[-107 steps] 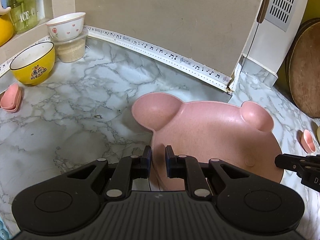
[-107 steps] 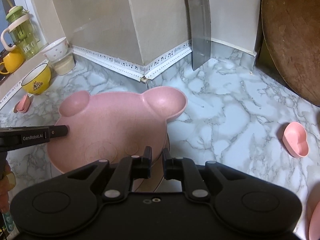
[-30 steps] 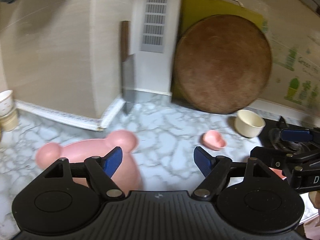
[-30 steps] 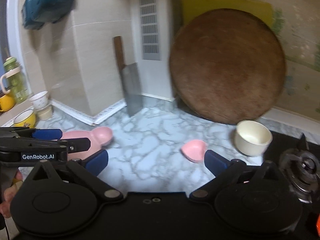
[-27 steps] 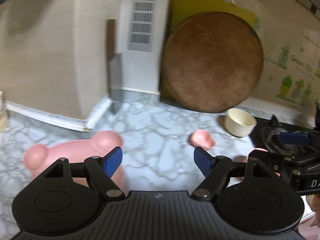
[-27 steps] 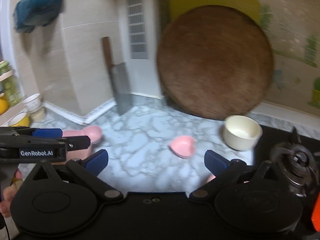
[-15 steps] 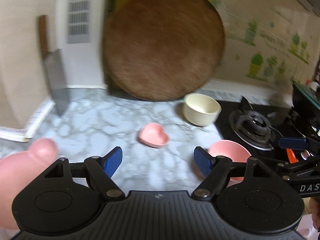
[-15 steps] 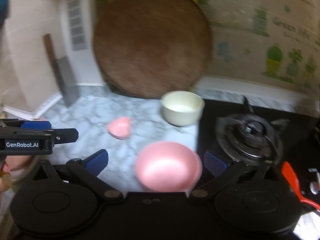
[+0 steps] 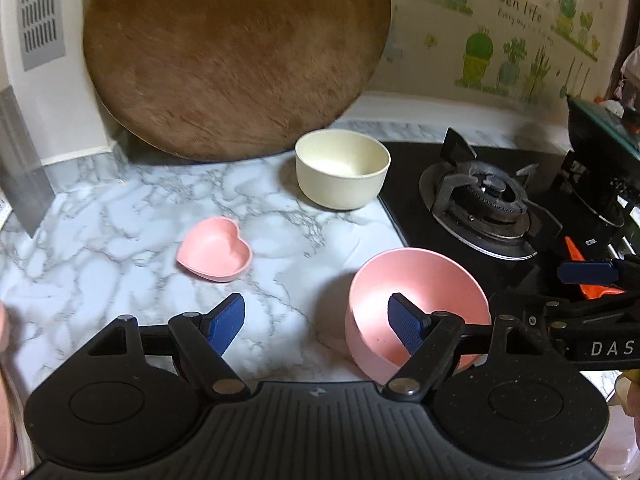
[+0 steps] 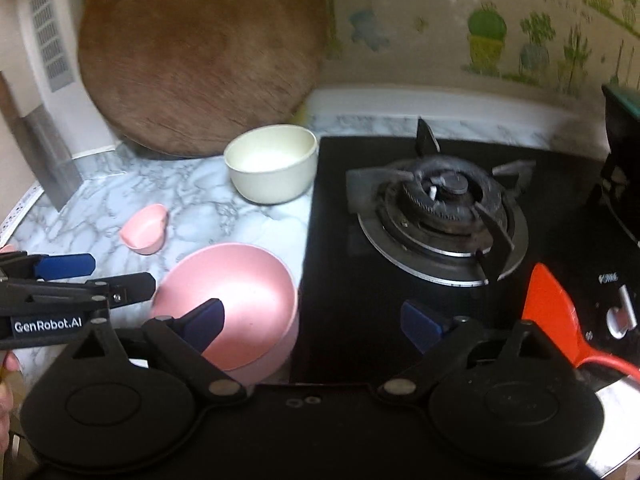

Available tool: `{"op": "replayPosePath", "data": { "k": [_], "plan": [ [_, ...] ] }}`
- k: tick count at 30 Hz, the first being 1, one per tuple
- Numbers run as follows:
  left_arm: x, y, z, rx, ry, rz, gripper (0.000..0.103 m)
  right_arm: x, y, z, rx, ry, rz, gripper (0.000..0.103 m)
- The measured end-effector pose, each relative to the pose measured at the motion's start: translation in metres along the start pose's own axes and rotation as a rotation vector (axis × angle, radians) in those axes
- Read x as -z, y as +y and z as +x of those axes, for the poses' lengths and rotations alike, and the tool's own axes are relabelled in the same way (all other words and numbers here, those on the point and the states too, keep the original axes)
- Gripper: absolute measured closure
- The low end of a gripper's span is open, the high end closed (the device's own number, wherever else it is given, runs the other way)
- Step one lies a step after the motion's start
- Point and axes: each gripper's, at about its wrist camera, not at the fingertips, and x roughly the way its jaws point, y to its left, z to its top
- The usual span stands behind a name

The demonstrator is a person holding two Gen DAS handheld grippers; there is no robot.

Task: Organize plates and bowls
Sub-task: 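Close both grippers on the pink bowl rim and lift it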

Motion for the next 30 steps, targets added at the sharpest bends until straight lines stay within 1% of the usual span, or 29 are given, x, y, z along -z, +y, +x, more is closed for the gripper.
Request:
{"op": "replayPosePath", "data": {
  "k": [6, 8, 10, 13, 14, 15, 17, 18, 19, 20, 21, 22, 23, 24, 25, 26, 27, 29, 30],
  "plan": [
    [-0.001, -0.006, 0.020, 0.004, 0.035, 0.017, 0.025, -0.001, -0.004, 0.018, 0.000, 0.058, 0.028, 0.022],
    [-0.002, -0.008, 0.025, 0.004, 0.047, 0.021, 0.025, -0.001, -0.004, 0.021, -0.007, 0.068, 0.031, 0.028],
    [-0.002, -0.008, 0.029, 0.014, 0.063, 0.018, 0.025, -0.001, -0.003, 0.023, -0.014, 0.076, 0.029, 0.030],
    [-0.002, -0.010, 0.034, 0.021, 0.077, 0.019, 0.026, 0.000, -0.001, 0.027, -0.017, 0.088, 0.026, 0.037],
    [-0.001, -0.010, 0.035, 0.019, 0.081, 0.019, 0.028, 0.000, 0.000, 0.029, -0.023, 0.095, 0.031, 0.039],
    [-0.001, -0.011, 0.037, 0.022, 0.089, 0.017, 0.033, 0.000, 0.000, 0.030, -0.029, 0.101, 0.034, 0.040],
    [-0.001, -0.012, 0.040, 0.024, 0.104, 0.020, 0.039, 0.000, 0.003, 0.033, -0.030, 0.112, 0.033, 0.048],
    [-0.001, -0.012, 0.040, 0.025, 0.107, 0.020, 0.041, 0.001, 0.004, 0.033, -0.033, 0.117, 0.035, 0.049],
    [-0.001, -0.012, 0.041, 0.029, 0.110, 0.019, 0.043, 0.001, 0.005, 0.034, -0.039, 0.121, 0.039, 0.052],
    [-0.001, -0.012, 0.041, 0.034, 0.114, 0.018, 0.048, 0.001, 0.006, 0.034, -0.044, 0.124, 0.041, 0.057],
    [-0.001, -0.012, 0.041, 0.039, 0.118, 0.018, 0.054, 0.001, 0.007, 0.034, -0.046, 0.125, 0.039, 0.060],
    [-0.001, -0.013, 0.042, 0.043, 0.123, 0.018, 0.057, 0.001, 0.009, 0.034, -0.047, 0.126, 0.037, 0.064],
    [-0.001, -0.013, 0.042, 0.047, 0.127, 0.018, 0.065, 0.000, 0.010, 0.034, -0.045, 0.128, 0.035, 0.068],
    [0.000, -0.013, 0.042, 0.050, 0.132, 0.017, 0.070, 0.000, 0.011, 0.034, -0.046, 0.128, 0.034, 0.069],
    [0.000, -0.014, 0.042, 0.047, 0.137, 0.018, 0.071, -0.001, 0.011, 0.033, -0.050, 0.127, 0.035, 0.072],
    [0.000, -0.014, 0.042, 0.042, 0.141, 0.019, 0.074, -0.001, 0.012, 0.033, -0.055, 0.128, 0.037, 0.076],
    [0.001, -0.014, 0.042, 0.040, 0.143, 0.020, 0.081, -0.002, 0.013, 0.033, -0.059, 0.130, 0.034, 0.078],
    [0.001, -0.013, 0.042, 0.048, 0.148, 0.015, 0.086, -0.002, 0.016, 0.033, -0.057, 0.132, 0.025, 0.085],
    [0.001, -0.012, 0.041, 0.047, 0.149, 0.012, 0.089, -0.001, 0.017, 0.033, -0.054, 0.135, 0.023, 0.086]
  ]
}}
